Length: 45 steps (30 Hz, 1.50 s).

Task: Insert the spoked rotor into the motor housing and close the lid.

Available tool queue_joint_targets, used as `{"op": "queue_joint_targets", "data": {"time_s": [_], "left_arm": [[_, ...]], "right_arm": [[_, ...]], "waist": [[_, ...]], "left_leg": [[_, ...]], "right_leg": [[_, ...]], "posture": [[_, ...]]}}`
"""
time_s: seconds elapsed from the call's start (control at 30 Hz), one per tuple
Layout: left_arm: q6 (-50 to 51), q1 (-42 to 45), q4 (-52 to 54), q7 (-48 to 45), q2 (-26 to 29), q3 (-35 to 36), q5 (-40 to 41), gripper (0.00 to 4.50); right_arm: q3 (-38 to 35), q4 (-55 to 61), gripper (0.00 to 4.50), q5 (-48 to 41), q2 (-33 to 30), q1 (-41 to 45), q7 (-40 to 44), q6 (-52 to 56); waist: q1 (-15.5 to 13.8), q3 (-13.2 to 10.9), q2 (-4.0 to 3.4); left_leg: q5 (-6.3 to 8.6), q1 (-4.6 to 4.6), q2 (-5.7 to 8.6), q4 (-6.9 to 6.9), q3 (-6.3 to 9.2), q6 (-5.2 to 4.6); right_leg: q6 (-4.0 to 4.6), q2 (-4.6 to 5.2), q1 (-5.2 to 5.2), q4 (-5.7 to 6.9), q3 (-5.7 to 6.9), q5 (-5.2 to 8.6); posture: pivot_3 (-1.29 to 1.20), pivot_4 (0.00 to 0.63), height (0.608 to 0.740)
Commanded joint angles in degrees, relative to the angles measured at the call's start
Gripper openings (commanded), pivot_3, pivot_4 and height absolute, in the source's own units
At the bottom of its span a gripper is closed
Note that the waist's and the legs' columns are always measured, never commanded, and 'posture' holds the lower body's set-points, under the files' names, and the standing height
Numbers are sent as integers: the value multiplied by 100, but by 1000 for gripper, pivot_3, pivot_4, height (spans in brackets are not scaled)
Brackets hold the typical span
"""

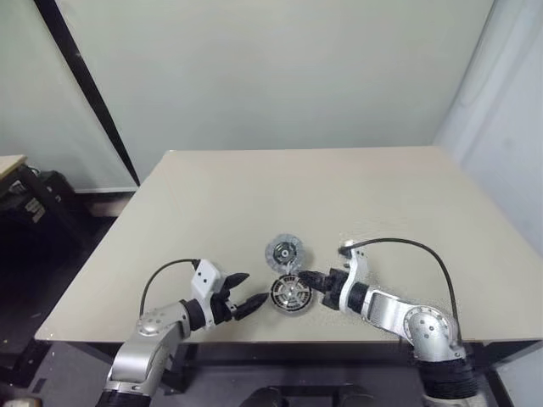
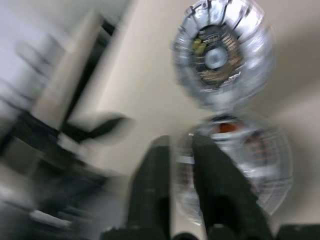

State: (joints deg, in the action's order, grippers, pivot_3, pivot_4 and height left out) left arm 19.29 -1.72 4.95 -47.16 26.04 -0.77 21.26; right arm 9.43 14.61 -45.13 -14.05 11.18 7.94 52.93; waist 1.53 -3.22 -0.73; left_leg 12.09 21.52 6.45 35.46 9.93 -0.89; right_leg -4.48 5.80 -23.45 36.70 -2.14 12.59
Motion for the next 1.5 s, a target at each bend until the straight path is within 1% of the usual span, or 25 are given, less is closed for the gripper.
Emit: {"op": "queue_joint_targets", "data": {"time_s": [0.03, 0.1, 0.23, 0.33, 0.4, 0.5, 0.67, 0.87, 1.1, 1.2, 1.3, 1.33, 1.5], "left_arm": [[-85, 75, 76, -21, 29, 92, 52, 4135], [-84, 73, 80, -17, 31, 97, 57, 4135], [-75, 84, 87, 4, 16, 111, 71, 4135], [45, 116, 123, 125, -40, 164, 135, 4135], [321, 154, 185, 310, -77, 221, 210, 4135], [416, 201, 289, 518, -164, 341, 264, 3522], [433, 210, 357, 656, -194, 412, 288, 1875], [436, 263, 344, 820, -246, 435, 290, 1875], [545, 314, 353, 889, -306, 452, 352, 1875], [544, 378, 361, 1014, -402, 503, 351, 1261], [487, 382, 398, 1018, -449, 535, 369, 243], [450, 385, 400, 1024, -461, 539, 355, 21], [397, 418, 368, 1060, -501, 544, 318, 21]], "right_arm": [[1219, 151, 65, 1662, -550, 196, 737, -1305], [1525, -22, 65, 2154, -675, 196, 911, -1680], [1836, -712, 65, 2829, -484, 176, 1062, -2199], [1976, -1203, 65, 3177, -368, 165, 1187, -2277], [2074, -1422, 65, 3397, -361, 171, 1307, -2302], [2023, -1484, 0, 3531, -308, 127, 1409, -2238], [1835, -1406, 0, 3709, -223, 42, 1448, -2382], [1269, -1070, 0, 3425, 87, -140, 1554, -2490], [1045, -499, 0, 3385, -49, -244, 1921, -2463], [1084, -340, 0, 3603, -310, -243, 2037, -2554], [1068, -275, 0, 3715, -484, -243, 2123, -2663], [1032, -268, 0, 3715, -505, -248, 2123, -2674], [1021, -287, 0, 3783, -616, -244, 2228, -2721]], "waist": [[-1, 0, 1], [3, 1, 3], [-9, 1, 6], [-20, 1, 9], [-27, 2, 10], [-27, 5, 13], [-28, 6, 13], [-57, 6, 14], [-72, 5, 14], [-72, 5, 13], [-85, 5, 15], [-92, 5, 16], [-100, 5, 16]], "left_leg": [[0, 1, -1, 4, 0, 0], [0, 3, -3, 8, 1, 0], [0, 2, -7, 12, 1, 0], [0, 2, -4, 18, 3, 0], [0, 2, -2, 24, 4, 0], [0, -3, -4, 33, 7, 0], [0, -4, -6, 45, 6, 1], [0, 0, -5, 46, 7, 1], [1, 5, -3, 46, 7, 1], [1, 5, -3, 46, 6, 1], [1, 6, -2, 47, 3, 1], [1, 6, -2, 47, 3, 1], [1, 7, -4, 46, 5, 1]], "right_leg": [[0, 0, 1, 1, 2, 0], [1, 0, 4, 4, 3, 0], [0, -1, 4, 5, 3, 0], [-1, -2, 4, 5, 1, -1], [-5, -2, 5, 5, 1, -4], [-10, -5, 14, 8, 2, -6], [-6, -5, 19, 10, 1, -4], [-9, -6, 13, 11, 1, -7], [-10, -5, 11, 11, 1, -7], [-9, -4, 12, 10, 1, -7], [-9, -2, 12, 8, 1, -7], [-9, -2, 13, 8, 1, -7], [-9, -3, 13, 9, 2, -7]], "posture": [[0, 0, 740], [0, 0, 740], [0, 0, 740], [0, 0, 740], [0, 0, 740], [0, 0, 740], [0, 0, 740], [0, 0, 740], [0, 0, 740], [0, 0, 740], [0, 0, 740], [0, 0, 740], [0, 0, 740]]}}
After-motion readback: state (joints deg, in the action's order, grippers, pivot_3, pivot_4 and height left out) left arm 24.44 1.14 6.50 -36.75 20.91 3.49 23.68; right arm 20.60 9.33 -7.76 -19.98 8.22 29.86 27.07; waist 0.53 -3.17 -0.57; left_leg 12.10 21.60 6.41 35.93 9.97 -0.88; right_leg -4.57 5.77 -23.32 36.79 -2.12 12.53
